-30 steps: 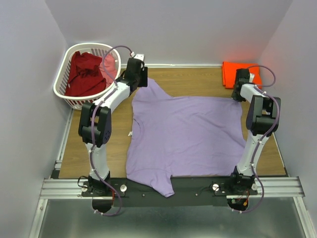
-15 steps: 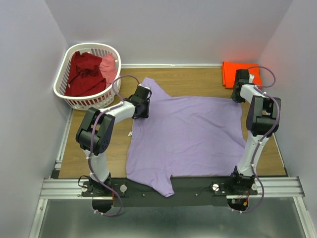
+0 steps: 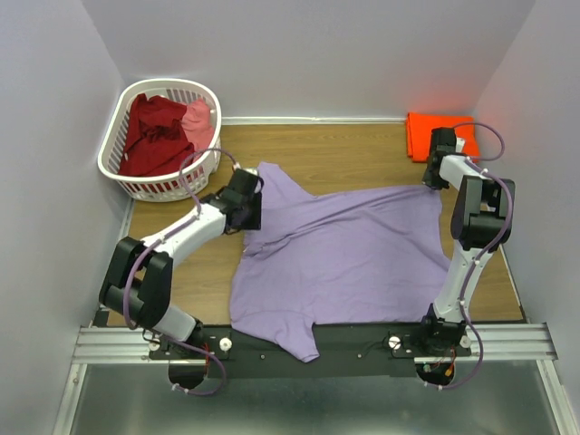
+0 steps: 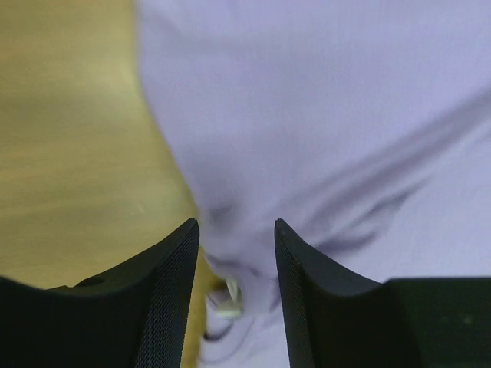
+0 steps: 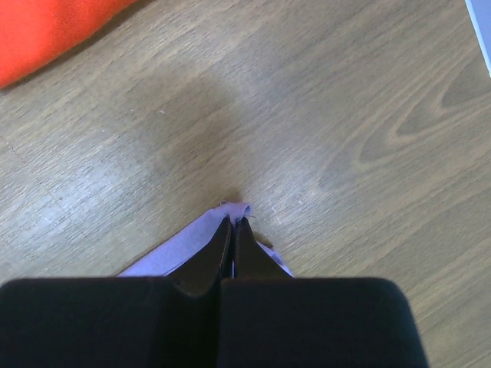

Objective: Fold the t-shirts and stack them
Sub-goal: Flatten the tshirt out

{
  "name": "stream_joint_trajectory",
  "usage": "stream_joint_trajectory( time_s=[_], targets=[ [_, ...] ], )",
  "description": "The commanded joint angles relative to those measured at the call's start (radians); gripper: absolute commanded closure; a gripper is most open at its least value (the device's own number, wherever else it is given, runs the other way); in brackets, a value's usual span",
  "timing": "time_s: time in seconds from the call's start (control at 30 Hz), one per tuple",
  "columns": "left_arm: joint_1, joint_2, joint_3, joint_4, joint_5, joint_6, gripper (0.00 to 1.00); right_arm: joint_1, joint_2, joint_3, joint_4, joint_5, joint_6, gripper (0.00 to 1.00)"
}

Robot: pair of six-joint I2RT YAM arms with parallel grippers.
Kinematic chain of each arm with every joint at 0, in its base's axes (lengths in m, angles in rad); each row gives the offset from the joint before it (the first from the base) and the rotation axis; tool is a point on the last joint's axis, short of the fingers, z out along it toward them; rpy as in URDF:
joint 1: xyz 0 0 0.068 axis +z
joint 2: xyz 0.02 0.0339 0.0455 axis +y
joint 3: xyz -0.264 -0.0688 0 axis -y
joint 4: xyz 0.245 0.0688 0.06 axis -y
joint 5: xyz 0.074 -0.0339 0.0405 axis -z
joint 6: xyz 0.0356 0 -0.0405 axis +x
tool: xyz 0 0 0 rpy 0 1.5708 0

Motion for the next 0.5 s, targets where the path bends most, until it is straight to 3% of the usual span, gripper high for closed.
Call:
stream_joint_trajectory(
  time_s=[0.0,0.03,0.2,0.47],
  targets=[
    [0.093,0.032,0.185,0.01,-0.1,0.044,0.44,-0.005,-0.013,-0.015,-0.013,-0.033,0.001,0.99],
    [0.121,0.14,0.322,0.016,-0.126,0.065,0.41,-0.004,-0.015,-0.021,0.0,-0.052,-0.002,0.99],
    [0.133,0.351,0.549,0.016,-0.129,0.095,0.35,-0.004,-0.021,-0.037,0.015,-0.097,-0.001,0.99],
    [0.141,0.674,0.896,-0.013,-0.155,0.138,0.34,-0.003,-0.032,-0.061,0.026,-0.132,0.004,0.99]
  ],
)
